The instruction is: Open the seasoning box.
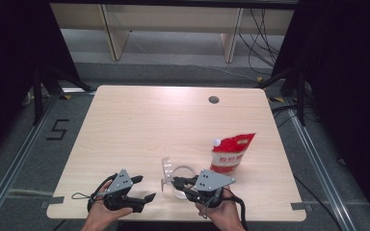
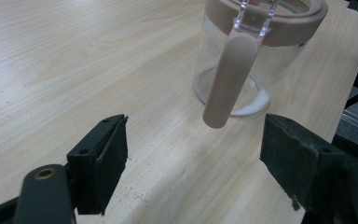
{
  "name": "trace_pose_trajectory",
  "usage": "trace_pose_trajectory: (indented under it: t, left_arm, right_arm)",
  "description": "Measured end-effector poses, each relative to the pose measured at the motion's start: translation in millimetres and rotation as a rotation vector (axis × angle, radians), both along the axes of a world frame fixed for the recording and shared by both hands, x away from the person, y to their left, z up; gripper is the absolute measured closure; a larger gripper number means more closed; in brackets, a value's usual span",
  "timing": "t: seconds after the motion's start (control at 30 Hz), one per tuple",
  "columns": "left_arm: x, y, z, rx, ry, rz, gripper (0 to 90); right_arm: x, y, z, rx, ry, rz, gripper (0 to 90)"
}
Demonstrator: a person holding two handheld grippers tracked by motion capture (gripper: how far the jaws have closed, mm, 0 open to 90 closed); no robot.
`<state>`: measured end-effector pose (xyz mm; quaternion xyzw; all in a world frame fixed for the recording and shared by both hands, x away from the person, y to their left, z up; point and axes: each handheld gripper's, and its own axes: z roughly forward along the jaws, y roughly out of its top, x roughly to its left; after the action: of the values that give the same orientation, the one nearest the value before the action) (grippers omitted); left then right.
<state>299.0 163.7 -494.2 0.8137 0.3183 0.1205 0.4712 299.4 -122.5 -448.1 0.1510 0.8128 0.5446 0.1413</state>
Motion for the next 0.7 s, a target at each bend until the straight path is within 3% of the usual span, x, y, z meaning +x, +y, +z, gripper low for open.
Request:
trace_pose_trajectory:
  t: [0.07,0.17,0.2,0.27,0.33,0.37,0.5,0.53,0.63,0.7]
  left_arm:
    - [-1.9,-3.1,-0.8,-0.031,0.008,0.011,22.7]
    - [-2.0,-2.5,0.1,-0.017,0.010,0.006,22.7]
    - [-1.8,-2.8,-0.7,-0.031,0.007,0.007,22.7]
    - [-1.1,-1.8,-0.3,-0.028,0.004,0.005,22.6]
    - [-0.1,0.5,0.1,0.002,0.000,0.002,22.5]
    - [-0.8,-0.8,-0.4,-0.021,0.003,0.005,22.4]
    - [-0.6,-1.4,-0.5,-0.021,0.002,0.005,22.1]
    - [-1.3,-2.5,-0.5,-0.039,0.005,0.009,22.0]
    - [-0.2,-0.3,0.1,-0.009,0.001,0.005,21.8]
    - [-0.9,-0.8,0.3,-0.022,0.009,0.008,21.8]
  right_arm:
    - [-0.1,2.3,-0.8,0.004,-0.010,-0.005,82.3]
    - [0.0,1.9,-0.4,0.000,-0.008,-0.003,81.5]
    - [0.3,0.5,0.2,-0.008,-0.003,0.004,81.4]
    - [0.6,-1.7,0.4,0.001,-0.012,-0.008,81.4]
    - [0.4,-6.7,0.8,0.000,-0.003,-0.015,80.6]
    - [1.7,-9.3,0.5,-0.003,-0.020,-0.007,80.1]
    - [1.1,-24.6,-0.9,0.002,0.006,-0.025,77.8]
    - [1.2,-27.4,-1.4,0.007,-0.005,-0.034,77.3]
    - [0.7,-42.7,-0.9,0.007,0.000,-0.051,76.0]
    - [1.2,-53.5,-0.4,-0.006,-0.015,-0.068,75.8]
